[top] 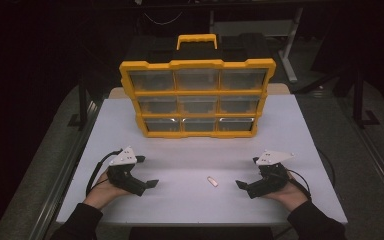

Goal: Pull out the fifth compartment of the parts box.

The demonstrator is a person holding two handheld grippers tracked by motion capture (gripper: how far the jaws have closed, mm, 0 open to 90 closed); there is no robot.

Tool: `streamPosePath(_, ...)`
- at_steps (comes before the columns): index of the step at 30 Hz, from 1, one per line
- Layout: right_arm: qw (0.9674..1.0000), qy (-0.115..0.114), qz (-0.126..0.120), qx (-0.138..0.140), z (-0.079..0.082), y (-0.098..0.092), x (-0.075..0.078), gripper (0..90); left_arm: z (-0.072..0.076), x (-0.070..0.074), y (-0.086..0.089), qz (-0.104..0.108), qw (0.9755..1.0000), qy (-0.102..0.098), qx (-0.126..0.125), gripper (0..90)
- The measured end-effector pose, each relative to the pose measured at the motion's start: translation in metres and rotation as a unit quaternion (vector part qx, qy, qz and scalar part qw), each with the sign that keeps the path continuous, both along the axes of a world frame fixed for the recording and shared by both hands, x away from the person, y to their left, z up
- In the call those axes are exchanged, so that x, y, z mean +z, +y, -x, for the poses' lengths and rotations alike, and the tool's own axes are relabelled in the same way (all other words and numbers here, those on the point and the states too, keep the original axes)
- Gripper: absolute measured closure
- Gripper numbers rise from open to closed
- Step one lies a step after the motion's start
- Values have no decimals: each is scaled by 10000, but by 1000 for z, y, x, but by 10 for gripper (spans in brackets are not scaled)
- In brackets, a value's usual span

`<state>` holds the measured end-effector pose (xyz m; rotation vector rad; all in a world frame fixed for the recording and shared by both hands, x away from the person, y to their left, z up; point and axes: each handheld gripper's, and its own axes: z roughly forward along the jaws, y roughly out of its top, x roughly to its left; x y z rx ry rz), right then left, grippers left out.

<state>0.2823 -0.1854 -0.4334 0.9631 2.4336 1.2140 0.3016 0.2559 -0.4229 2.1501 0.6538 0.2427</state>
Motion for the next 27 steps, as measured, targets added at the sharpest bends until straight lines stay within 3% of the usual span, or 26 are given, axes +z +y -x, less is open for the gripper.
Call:
streamPosePath(14,10000,69,-54,13,-1,-1,0,0,-2,-1,-3,43,10000,-18,-6,0)
streamPosePath(27,9999,85,-90,13,-1,0,0,0,-3,1,-6,226,9997,-37,-37,1)
